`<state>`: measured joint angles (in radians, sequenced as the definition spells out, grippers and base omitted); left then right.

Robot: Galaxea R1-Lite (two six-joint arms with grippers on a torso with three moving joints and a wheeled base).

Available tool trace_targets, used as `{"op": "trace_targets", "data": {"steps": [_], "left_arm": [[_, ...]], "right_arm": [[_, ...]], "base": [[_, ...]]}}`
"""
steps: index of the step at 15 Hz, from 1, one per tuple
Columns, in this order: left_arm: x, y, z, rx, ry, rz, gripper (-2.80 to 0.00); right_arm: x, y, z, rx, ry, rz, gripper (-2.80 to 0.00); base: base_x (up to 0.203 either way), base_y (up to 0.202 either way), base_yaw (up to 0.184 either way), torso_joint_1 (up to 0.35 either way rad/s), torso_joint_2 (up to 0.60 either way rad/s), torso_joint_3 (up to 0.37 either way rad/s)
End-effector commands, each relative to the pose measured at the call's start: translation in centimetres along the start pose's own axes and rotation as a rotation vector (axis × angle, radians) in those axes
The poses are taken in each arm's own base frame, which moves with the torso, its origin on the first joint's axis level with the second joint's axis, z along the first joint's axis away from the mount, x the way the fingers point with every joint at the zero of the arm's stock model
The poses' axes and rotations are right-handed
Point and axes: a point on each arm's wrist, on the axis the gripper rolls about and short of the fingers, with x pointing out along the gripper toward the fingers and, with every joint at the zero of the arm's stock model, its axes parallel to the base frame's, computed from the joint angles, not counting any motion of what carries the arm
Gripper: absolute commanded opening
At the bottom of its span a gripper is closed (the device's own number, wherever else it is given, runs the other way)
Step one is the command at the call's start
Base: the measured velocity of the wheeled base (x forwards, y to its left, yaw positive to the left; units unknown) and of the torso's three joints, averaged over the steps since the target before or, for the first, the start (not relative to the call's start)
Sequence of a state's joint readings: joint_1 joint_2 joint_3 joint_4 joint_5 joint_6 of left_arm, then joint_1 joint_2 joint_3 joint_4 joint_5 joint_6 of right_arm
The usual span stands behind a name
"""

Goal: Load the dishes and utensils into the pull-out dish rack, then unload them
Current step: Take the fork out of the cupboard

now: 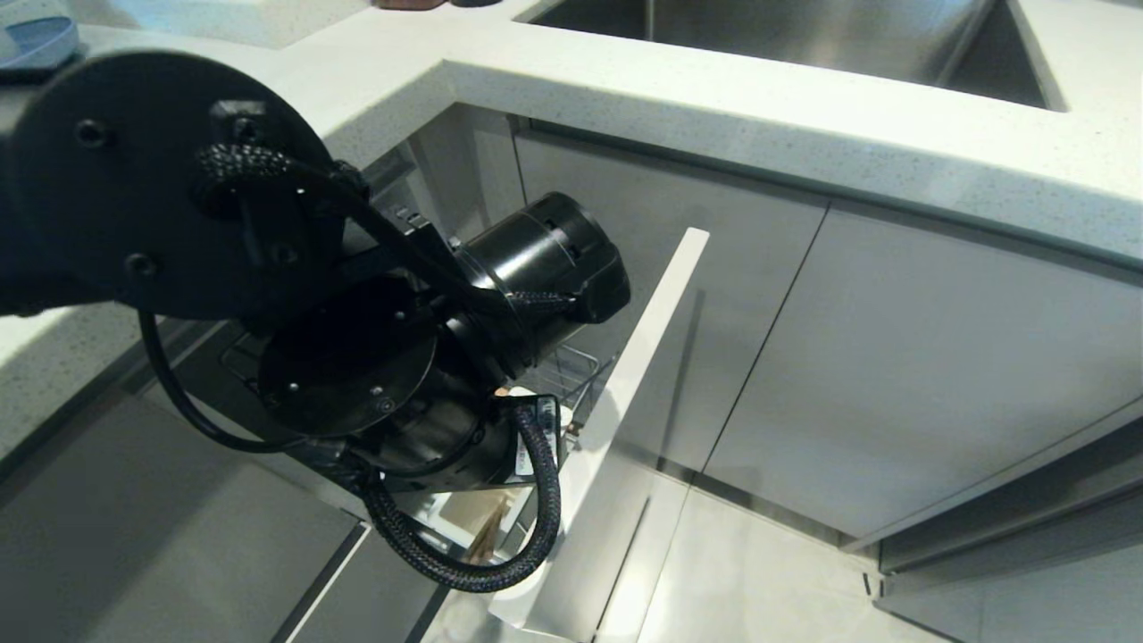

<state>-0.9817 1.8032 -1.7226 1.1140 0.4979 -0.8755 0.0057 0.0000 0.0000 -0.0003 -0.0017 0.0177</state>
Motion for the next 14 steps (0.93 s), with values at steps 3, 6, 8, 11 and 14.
{"op": "trace_targets", "data": {"steps": [3,6,8,11,14], "left_arm": [[-0.7,0.4,0.2,-0.016,-0.028,-0.003,-2.8],[-1.3,0.6,0.3,-0.055,-0.063,-0.002,-2.8],[-1.5,0.8,0.4,-0.068,-0.089,0.011,-2.8],[-2.0,0.9,0.6,-0.08,-0.103,-0.001,-2.8],[-2.9,1.3,0.9,-0.108,-0.122,-0.027,-2.8]], "right_arm": [[0.0,0.0,0.0,0.0,0.001,0.0,-2.8],[0.0,0.0,0.0,0.0,0.001,0.0,-2.8],[0.0,0.0,0.0,0.0,0.002,0.0,-2.8],[0.0,0.0,0.0,-0.001,0.0,0.0,-2.8],[0.0,0.0,0.0,0.001,0.002,0.0,-2.8]], "base": [[0.0,0.0,0.0,0.0,0.0,0.0],[0.0,0.0,0.0,0.0,0.0,0.0],[0.0,0.0,0.0,0.0,0.0,0.0],[0.0,0.0,0.0,0.0,0.0,0.0],[0.0,0.0,0.0,0.0,0.0,0.0]]}}
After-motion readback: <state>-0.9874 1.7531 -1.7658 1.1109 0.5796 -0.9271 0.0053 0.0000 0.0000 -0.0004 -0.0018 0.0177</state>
